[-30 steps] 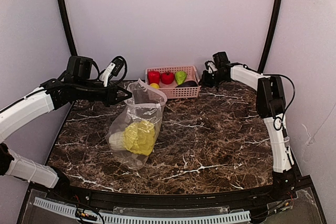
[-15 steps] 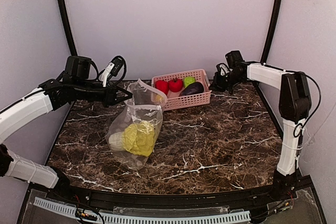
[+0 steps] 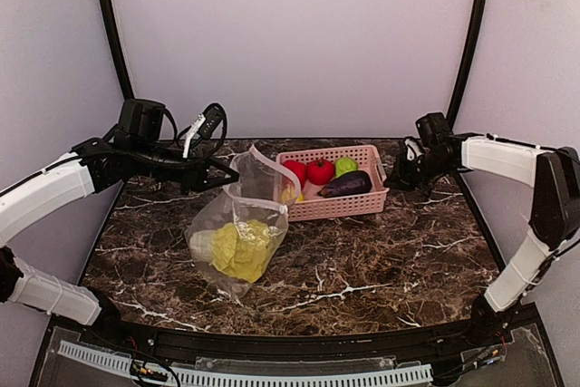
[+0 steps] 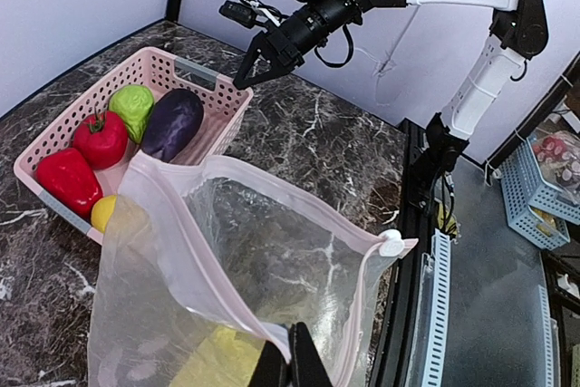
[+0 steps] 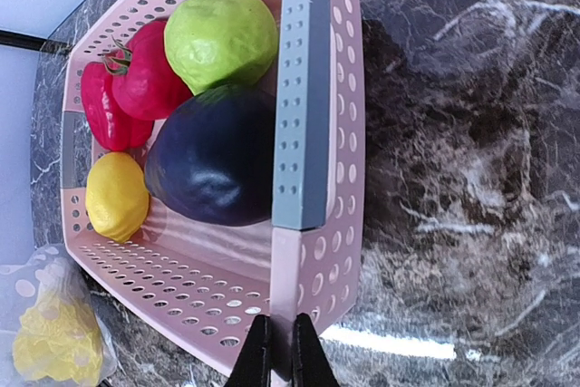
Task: Place the food in the zip-top bag and seal the zipper
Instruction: Move the bin to the center of the board, then pick up the fake fruit from the bin.
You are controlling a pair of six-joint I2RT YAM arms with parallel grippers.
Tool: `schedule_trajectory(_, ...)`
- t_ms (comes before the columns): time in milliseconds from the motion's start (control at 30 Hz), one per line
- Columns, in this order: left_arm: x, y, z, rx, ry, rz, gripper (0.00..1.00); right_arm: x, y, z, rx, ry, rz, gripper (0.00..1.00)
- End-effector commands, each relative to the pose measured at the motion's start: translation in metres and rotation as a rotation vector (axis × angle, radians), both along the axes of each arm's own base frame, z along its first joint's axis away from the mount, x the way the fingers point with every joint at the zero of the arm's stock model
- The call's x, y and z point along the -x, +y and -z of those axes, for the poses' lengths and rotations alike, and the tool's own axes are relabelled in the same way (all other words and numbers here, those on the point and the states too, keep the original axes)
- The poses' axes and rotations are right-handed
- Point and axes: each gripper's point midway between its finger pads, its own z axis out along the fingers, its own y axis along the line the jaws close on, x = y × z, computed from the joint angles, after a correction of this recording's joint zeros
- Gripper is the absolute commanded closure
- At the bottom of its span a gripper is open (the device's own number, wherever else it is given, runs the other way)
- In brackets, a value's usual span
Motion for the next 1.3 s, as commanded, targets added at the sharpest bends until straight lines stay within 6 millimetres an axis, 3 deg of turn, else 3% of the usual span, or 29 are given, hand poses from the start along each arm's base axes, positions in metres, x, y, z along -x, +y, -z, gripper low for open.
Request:
schedule_trajectory(0,0.024,-0.014,0.004,-0.002,0.008,0.118,0.99,0.02,-0.024,-0.001,0.05,-0.024,0.073,1.0)
schedule_trajectory(167,0.032,-0.02,0.01,-0.032,-0.007,0.129,0.99,0.038,-0.042,0.016,0.082,-0.001,0.122,0.95)
schedule_trajectory(433,0.026,-0.015,0.007,-0.045,-0.052,0.076,0.99,0.041,-0.055,0.026,0.118,0.014,0.145,0.85)
schedule_trajectory(633,0.025,-0.012,0.002,-0.037,-0.079,0.053,0.99,0.035,-0.067,0.008,0.178,-0.037,0.165,0.6)
schedule_trajectory(700,0.025,-0.012,0.001,-0.035,-0.081,0.051,0.99,0.032,-0.069,-0.005,0.193,-0.069,0.157,0.57)
schedule_trajectory(867,0.024,-0.012,0.0,-0.03,-0.085,0.046,0.99,0.02,-0.056,-0.051,0.176,-0.205,0.095,0.43)
schedule_trajectory(967,0.023,-0.011,0.001,-0.033,-0.089,0.041,0.99,0.015,-0.043,-0.066,0.167,-0.245,0.051,0.42)
schedule_trajectory(1067,0.022,-0.011,0.002,-0.036,-0.089,0.039,0.99,0.008,-0.031,-0.067,0.169,-0.252,0.017,0.42)
schedule_trajectory(1267,0.022,-0.011,0.003,-0.038,-0.09,0.039,0.99,-0.011,-0.003,-0.046,0.198,-0.223,-0.041,0.42)
